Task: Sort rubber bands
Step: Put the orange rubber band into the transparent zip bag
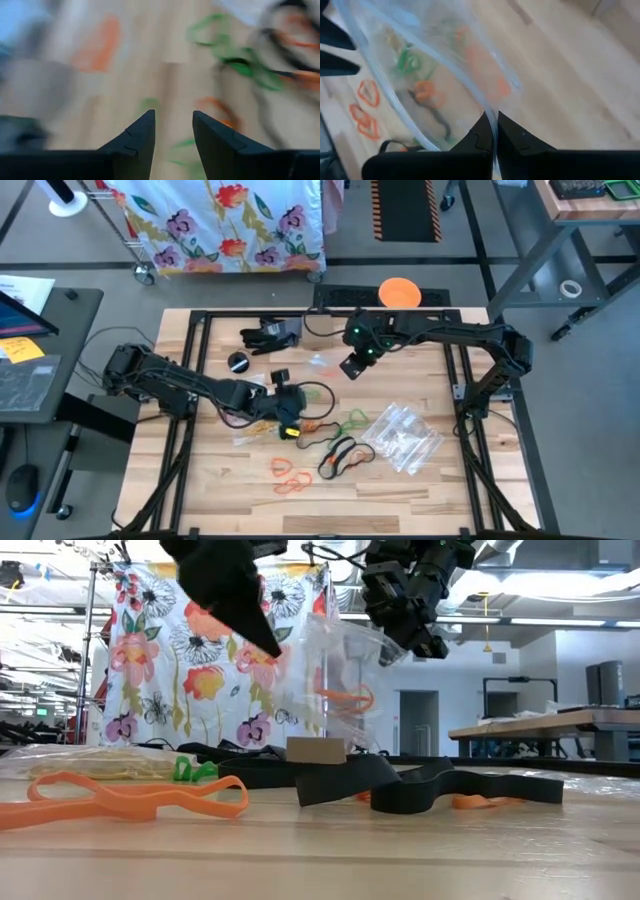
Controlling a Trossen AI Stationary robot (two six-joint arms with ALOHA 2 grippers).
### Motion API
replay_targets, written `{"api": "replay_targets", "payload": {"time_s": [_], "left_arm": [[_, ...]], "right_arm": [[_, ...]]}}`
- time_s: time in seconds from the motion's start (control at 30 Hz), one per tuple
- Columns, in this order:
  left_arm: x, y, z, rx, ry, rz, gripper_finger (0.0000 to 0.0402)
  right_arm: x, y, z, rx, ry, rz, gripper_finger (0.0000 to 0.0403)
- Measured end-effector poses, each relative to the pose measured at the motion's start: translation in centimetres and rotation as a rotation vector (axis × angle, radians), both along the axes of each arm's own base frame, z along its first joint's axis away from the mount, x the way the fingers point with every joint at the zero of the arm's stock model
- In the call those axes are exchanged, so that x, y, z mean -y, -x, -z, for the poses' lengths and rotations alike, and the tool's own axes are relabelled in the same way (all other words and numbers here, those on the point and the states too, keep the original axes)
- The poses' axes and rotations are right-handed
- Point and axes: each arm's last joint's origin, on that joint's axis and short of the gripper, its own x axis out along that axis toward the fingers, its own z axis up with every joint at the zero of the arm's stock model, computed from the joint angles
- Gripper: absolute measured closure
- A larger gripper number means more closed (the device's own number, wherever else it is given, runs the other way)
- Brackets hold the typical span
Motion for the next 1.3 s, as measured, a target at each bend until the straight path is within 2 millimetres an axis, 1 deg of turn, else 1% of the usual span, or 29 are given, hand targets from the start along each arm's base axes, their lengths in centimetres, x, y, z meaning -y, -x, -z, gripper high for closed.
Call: {"api": "replay_targets", "payload": {"time_s": [0.07, 0.13, 0.2, 0.3, 0.37, 0.5, 0.63, 0.73, 0.8, 0.93, 1.0, 1.1, 1.3], "left_arm": [[0.3, -0.1, 0.8, -0.014, 0.095, 0.045, 0.0277], [0.4, -0.4, 1.9, -0.027, 0.144, 0.085, 0.0277], [0.2, -1.2, 3.0, -0.037, 0.183, 0.113, 0.0277], [-0.5, -1.9, 4.6, -0.098, 0.257, 0.138, 0.0277], [-1.1, -2.2, 5.3, -0.116, 0.27, 0.115, 0.0277], [-2.6, -2.2, 5.6, -0.127, 0.311, 0.013, 0.0277], [-2.9, -2.3, 5.5, -0.09, 0.364, -0.048, 0.0277], [-2.7, -2.8, 6.4, -0.101, 0.432, -0.05, 0.0277], [-2.6, -3.0, 7.7, -0.154, 0.446, -0.053, 0.0277], [-3.1, -3.2, 9.0, -0.202, 0.454, -0.045, 0.0277], [-3.7, -3.3, 9.1, -0.205, 0.443, -0.062, 0.0277], [-4.2, -3.5, 8.8, -0.165, 0.435, -0.085, 0.0277], [-3.7, -3.6, 9.3, -0.191, 0.493, -0.05, 0.0277]], "right_arm": [[-0.1, 0.1, 0.1, -0.013, -0.03, 0.028, 0.0398], [0.0, -0.1, 0.0, 0.004, -0.021, 0.025, 0.0398], [0.0, -0.2, -0.1, 0.015, -0.017, 0.023, 0.0398], [0.0, -0.4, -0.2, 0.041, -0.005, 0.021, 0.0398], [0.0, -0.3, -0.1, 0.032, -0.006, 0.022, 0.0398], [0.0, -0.2, 0.0, 0.017, 0.004, 0.002, 0.0398], [0.1, -0.2, 0.0, 0.019, 0.021, -0.023, 0.0397], [0.0, -0.1, 0.0, 0.008, 0.015, -0.02, 0.0398], [-0.1, -0.1, 0.0, 0.003, 0.013, -0.021, 0.0398], [0.2, 0.0, 0.0, 0.003, 0.006, -0.015, 0.0397], [0.6, 0.1, 0.0, 0.008, -0.002, -0.009, 0.0397], [1.0, 0.3, 0.0, 0.009, -0.005, 0.005, 0.0397], [1.3, 0.5, 0.1, -0.006, -0.012, 0.013, 0.0397]]}}
